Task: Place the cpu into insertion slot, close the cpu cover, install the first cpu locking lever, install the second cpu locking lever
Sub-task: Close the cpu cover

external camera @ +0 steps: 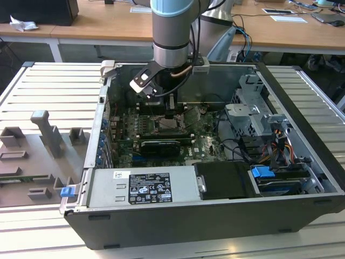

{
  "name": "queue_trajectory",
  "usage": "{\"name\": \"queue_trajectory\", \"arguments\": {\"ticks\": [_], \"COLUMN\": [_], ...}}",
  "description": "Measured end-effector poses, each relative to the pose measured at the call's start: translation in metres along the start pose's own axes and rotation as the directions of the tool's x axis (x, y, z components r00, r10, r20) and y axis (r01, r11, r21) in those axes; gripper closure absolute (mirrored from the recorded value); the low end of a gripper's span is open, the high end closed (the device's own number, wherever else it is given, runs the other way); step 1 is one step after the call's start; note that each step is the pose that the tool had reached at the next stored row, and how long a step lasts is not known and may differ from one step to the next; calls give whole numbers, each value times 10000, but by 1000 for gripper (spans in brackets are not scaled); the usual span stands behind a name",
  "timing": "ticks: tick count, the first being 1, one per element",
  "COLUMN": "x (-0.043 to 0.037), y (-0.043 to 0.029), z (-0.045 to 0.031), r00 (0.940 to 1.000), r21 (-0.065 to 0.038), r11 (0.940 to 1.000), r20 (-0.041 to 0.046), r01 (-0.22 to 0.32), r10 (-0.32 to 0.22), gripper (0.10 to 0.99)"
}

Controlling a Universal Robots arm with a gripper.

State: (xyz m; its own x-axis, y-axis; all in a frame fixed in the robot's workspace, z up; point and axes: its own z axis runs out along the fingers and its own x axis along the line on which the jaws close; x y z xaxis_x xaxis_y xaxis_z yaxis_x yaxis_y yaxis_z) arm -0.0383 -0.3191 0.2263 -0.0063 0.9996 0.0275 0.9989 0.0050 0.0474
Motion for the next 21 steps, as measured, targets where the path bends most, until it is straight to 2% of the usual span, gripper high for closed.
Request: {"name": "queue_trajectory", "arguments": {"ticks": [13,21], "x": [2,4], "y": [2,6], "z": [-49,-126], "r00": [10000,10000], "r21": [0,0], "r11": [10000,10000], "r20": [-4,-4], "r01": [0,0], "r10": [0,0], "gripper": [980,980]}}
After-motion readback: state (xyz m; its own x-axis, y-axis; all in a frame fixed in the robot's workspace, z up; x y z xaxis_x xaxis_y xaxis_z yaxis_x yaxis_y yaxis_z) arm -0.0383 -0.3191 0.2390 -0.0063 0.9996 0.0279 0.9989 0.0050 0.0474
